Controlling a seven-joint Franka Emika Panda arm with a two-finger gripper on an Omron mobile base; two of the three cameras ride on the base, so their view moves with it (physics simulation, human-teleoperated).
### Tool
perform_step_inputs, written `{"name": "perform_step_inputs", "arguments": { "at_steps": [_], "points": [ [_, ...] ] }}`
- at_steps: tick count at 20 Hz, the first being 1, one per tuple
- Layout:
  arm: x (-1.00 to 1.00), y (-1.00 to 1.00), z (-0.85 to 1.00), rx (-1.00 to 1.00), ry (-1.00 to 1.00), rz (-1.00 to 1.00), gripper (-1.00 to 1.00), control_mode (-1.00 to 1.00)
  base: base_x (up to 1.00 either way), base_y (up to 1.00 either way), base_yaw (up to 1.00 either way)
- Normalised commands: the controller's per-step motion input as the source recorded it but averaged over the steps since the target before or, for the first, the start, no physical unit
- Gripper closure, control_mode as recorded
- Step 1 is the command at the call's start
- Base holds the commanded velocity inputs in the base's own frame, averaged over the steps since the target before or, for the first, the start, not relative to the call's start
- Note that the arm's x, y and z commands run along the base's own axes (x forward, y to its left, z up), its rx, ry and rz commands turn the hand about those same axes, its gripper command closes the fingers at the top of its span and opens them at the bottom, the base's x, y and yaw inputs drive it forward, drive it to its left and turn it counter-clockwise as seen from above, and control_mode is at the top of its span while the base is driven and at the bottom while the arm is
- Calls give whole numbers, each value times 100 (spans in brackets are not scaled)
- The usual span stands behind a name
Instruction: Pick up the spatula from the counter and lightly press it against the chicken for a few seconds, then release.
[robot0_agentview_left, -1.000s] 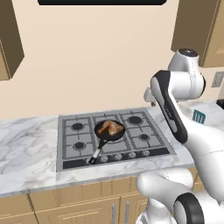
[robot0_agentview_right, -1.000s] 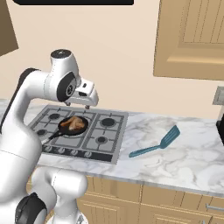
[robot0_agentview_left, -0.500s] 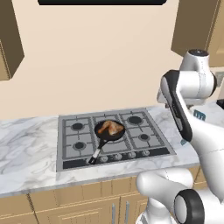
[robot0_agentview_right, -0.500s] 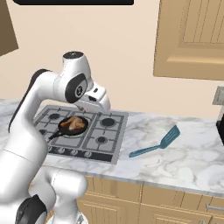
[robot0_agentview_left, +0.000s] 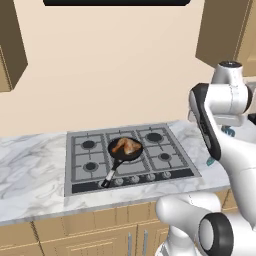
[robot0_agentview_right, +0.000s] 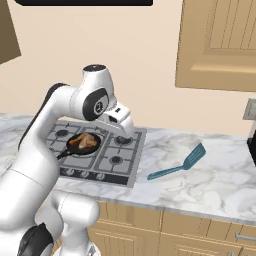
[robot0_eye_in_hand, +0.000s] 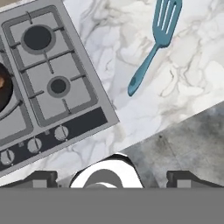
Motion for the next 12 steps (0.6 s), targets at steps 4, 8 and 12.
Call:
{"name": "perform_step_inputs", "arguments": {
  "at_steps": [4, 8, 12],
  "points": [
    [-1, -30, -42, -4, 0, -7, -100, -100, 0, 0, 0],
    [0, -37, -23, -2, 0, -10, -100, -100, 0, 0, 0],
    [0, -44, -26, -1, 0, -11, -100, -100, 0, 0, 0]
  ]
}}
